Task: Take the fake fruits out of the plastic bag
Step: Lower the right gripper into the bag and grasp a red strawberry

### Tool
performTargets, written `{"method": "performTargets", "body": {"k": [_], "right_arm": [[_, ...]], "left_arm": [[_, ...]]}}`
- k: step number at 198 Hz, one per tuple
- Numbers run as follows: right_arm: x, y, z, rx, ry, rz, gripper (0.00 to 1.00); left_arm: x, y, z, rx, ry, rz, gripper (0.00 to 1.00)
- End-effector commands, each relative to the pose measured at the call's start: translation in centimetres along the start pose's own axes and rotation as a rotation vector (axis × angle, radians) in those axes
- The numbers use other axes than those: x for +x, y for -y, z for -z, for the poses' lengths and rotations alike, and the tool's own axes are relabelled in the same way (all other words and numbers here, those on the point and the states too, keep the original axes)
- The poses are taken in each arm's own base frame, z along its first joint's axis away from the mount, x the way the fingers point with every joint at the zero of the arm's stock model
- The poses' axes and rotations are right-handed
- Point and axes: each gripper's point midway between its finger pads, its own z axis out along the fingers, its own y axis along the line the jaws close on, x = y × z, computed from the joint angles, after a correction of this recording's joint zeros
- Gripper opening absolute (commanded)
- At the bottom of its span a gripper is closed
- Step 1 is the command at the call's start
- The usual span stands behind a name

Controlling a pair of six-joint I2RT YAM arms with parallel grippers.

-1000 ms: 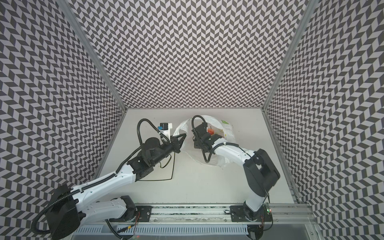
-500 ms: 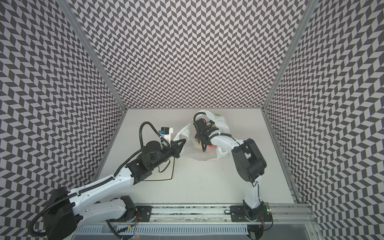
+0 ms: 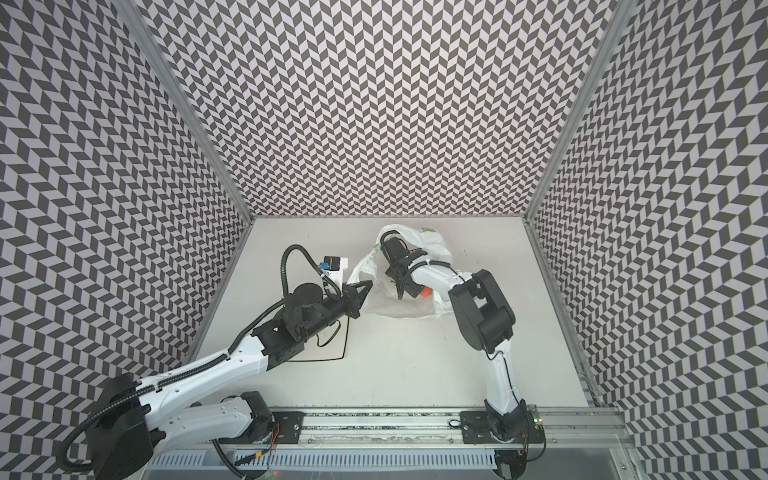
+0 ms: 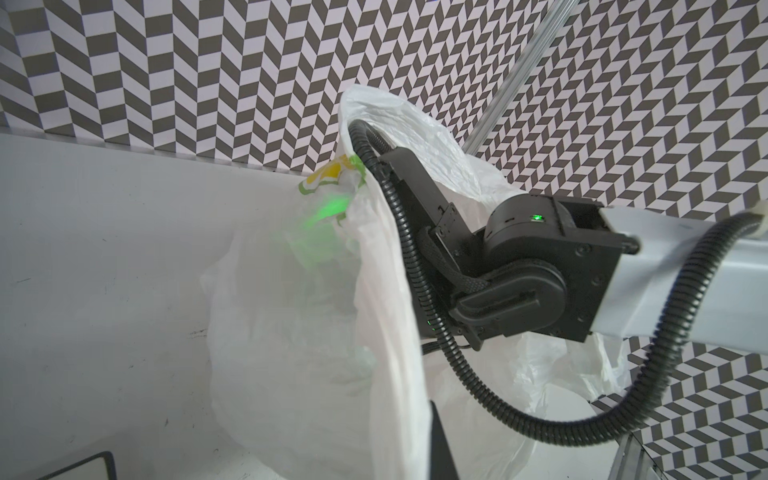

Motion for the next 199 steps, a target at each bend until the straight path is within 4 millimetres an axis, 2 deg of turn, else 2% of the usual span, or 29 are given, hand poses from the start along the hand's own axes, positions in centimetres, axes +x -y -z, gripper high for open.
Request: {"method": "performTargets", "body": {"k": [1,48,83,111,141,199], "right_arm": [[-0.3,-0.4,-0.8,0.012,0.024,-0.060,0.84],[0.3,0.5,-2.2,0.047,0.022,-0.072,0.73],[0.2,0.3,-1.8,0.030,0.029,-0.063,0.61],[0.0,-0.5,-0.1,-0.042,0.034,0.006,0.44],[0.5,-1.3,2.8,-0.153,0.043,0.156,0.39],[2.8,-0.7,8.4,-0.347,0.013,0.501,0.33]], "left_arm": [[-0.3,0.3,0.6,0.007,0.011,0.001,0.00],[-0.6,0.1,0.8,-0.008,0.023,0.002,0.00],[-1.0,0.1,0.8,-0.015,0.030,0.002,0.00],[-1.1,-0.1,0.8,-0.033,0.039,0.004,0.00],[-1.5,-0.6,0.7,-0.060,0.056,-0.009,0.00],[-1.8,-1.0,0.3,-0.080,0.071,-0.020,0.00]]}}
